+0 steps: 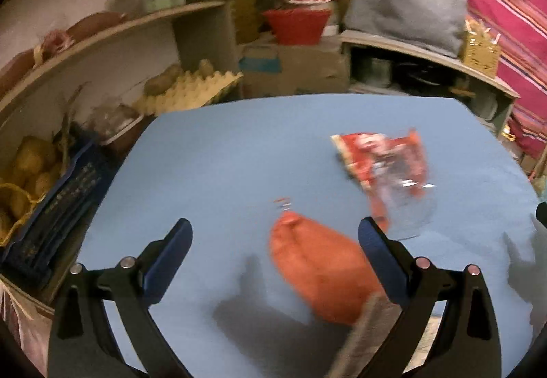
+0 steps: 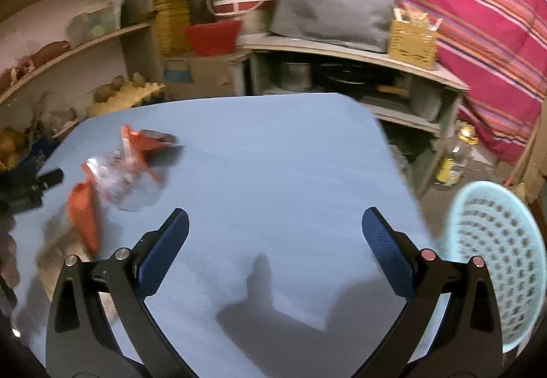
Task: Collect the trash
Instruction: 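Move both open tools back over the table toward the orange bag and wrapper, then grasp the clear red-printed wrapper with the right tool while the left tool grasps the orange bag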
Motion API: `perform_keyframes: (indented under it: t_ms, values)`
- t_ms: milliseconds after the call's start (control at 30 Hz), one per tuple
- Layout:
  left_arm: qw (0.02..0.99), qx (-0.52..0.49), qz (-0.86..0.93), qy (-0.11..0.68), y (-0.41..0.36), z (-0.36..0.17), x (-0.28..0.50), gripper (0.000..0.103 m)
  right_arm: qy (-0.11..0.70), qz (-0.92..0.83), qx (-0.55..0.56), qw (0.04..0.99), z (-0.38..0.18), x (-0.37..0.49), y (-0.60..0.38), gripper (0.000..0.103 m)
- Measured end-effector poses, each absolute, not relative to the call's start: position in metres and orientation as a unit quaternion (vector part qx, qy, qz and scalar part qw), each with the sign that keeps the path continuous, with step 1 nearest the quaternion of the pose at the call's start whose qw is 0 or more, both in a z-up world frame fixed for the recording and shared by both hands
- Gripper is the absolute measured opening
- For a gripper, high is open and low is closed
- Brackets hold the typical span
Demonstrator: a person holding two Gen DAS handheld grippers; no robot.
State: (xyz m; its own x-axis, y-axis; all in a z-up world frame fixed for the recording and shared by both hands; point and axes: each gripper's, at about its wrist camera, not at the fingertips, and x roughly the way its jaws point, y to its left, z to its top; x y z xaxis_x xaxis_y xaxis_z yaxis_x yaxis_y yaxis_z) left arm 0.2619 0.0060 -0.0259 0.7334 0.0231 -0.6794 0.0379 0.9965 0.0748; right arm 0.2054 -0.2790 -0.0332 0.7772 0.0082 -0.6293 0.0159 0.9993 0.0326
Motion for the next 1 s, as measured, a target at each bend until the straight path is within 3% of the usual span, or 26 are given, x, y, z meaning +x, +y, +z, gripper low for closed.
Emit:
perform_keyframes:
  t_ms: [367,633,667,833,867,900,1000]
  values:
    - [0.926,0.014,0.014,0.378,0.063,-0.039,0.268,0.096,0.356,0.064,0.026,0.932,-0.046,0.262,-0.172,0.099]
    - [0.926,0.035,0.016,0.377,0.067,-0.041,0.265,0.096,0.378,0.05,0.028,0.924,-0.051,0.305,-0.148,0.098]
    - [0.925,0.038,0.015,0.377,0.066,-0.041,0.265,0.096,0.386,0.049,0.02,0.921,-0.056,0.309,-0.145,0.094]
    - [0.921,0.043,0.01,0.386,0.059,-0.048,0.268,0.096,0.404,0.093,0.023,0.91,-0.067,0.311,-0.14,0.049]
    - [0.921,0.042,0.008,0.388,0.057,-0.049,0.269,0.096,0.403,0.102,0.017,0.91,-0.067,0.309,-0.139,0.033]
    - [0.92,0.039,0.005,0.389,0.055,-0.049,0.269,0.096,0.402,0.113,0.006,0.909,-0.066,0.308,-0.136,0.025]
    - [0.919,0.037,-0.003,0.392,0.048,-0.05,0.272,0.096,0.391,0.112,0.003,0.914,-0.063,0.301,-0.141,0.021]
